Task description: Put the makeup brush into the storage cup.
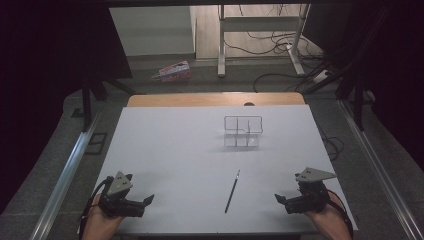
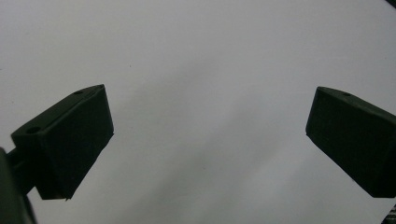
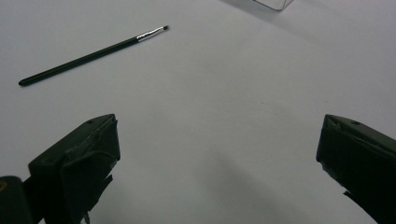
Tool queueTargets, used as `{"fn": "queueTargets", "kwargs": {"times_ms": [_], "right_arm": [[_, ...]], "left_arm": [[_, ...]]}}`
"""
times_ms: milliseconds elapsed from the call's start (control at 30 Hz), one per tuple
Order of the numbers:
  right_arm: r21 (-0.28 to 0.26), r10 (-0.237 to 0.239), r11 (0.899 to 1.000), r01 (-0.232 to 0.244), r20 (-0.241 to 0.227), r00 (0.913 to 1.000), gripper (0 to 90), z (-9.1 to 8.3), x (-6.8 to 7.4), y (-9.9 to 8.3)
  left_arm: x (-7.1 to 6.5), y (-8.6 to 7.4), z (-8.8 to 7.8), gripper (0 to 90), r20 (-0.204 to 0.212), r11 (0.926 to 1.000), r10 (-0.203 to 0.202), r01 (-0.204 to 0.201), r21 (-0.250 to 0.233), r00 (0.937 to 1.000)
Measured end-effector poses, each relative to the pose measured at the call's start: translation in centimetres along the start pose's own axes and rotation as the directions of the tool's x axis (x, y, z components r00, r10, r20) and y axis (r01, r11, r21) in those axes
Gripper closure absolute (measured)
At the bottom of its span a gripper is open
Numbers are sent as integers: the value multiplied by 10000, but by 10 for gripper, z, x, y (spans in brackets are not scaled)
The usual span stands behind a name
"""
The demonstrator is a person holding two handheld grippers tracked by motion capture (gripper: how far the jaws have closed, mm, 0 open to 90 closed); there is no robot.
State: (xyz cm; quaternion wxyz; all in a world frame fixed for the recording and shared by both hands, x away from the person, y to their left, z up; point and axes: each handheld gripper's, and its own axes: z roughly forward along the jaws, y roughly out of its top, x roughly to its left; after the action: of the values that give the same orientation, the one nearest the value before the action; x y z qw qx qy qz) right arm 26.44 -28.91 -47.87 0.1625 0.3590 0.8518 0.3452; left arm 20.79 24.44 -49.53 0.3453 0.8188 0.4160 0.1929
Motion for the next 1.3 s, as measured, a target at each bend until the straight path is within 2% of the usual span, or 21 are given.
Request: {"fn": "queueTargets", "kwargs": {"times_ms": [200,400,600,800,1000,1300], "right_arm": [[-10,77,10000,-77,44,10000,0,-1,0,1],[124,-151,9998,150,86,9998,0,-1,2,7],[175,-114,9998,114,9,9999,0,-1,3,8],[383,-59,9992,62,-90,9999,0,1,5,10],[639,-261,9976,260,6,9997,0,4,7,16],[880,-313,9956,311,10,9995,0,7,7,20]], "left_arm": [[0,0,0,5,-164,10000,-49,49,20,9999],[1,0,0,4,-171,9999,-112,113,50,9998],[1,0,0,4,-210,9999,-78,80,80,9997],[0,0,0,2,-262,9999,-38,42,139,9997],[0,0,1,2,-237,9998,29,-24,218,9997],[0,0,1,3,-280,9997,16,-9,240,9996]]}}
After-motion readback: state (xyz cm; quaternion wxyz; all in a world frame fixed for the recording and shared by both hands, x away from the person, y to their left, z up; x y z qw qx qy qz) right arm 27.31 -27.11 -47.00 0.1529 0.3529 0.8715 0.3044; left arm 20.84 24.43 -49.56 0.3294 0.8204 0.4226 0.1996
